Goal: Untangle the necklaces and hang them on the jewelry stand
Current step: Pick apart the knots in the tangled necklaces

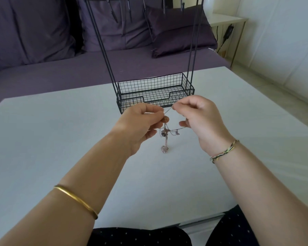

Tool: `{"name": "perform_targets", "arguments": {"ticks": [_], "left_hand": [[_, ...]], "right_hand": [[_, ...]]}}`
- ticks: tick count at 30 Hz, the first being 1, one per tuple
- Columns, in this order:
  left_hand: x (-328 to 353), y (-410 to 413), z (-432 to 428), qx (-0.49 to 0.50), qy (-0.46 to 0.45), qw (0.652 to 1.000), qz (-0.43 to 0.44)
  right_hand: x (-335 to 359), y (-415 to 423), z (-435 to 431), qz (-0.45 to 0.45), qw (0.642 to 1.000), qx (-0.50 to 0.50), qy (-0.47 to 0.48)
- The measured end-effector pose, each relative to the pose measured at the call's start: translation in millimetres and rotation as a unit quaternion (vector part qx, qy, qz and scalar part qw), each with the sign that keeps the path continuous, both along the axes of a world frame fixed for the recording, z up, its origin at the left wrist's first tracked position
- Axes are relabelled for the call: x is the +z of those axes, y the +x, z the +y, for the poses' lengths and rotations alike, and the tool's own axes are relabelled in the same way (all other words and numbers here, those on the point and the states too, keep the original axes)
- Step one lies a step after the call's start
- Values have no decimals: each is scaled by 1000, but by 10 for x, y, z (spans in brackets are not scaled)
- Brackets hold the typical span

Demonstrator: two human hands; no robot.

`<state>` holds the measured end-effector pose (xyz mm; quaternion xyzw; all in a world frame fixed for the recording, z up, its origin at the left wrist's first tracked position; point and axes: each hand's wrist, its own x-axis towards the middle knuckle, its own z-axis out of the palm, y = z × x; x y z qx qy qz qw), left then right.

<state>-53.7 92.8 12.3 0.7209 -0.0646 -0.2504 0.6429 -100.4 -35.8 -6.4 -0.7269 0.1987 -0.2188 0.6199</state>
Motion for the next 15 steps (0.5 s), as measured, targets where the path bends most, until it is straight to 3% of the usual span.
{"name": "perform_targets", "arguments": {"ticks": [7,12,15], "left_hand": [[-4,4,21,11,-35,999,40],[-22,24,33,61,-36,997,23],[-23,29,35,82,-22,996,5]], "right_hand": [[11,-13,-41,21,999,34,11],[28,-48,33,43,992,110,-53],[9,-52,51,28,986,107,-126]]}}
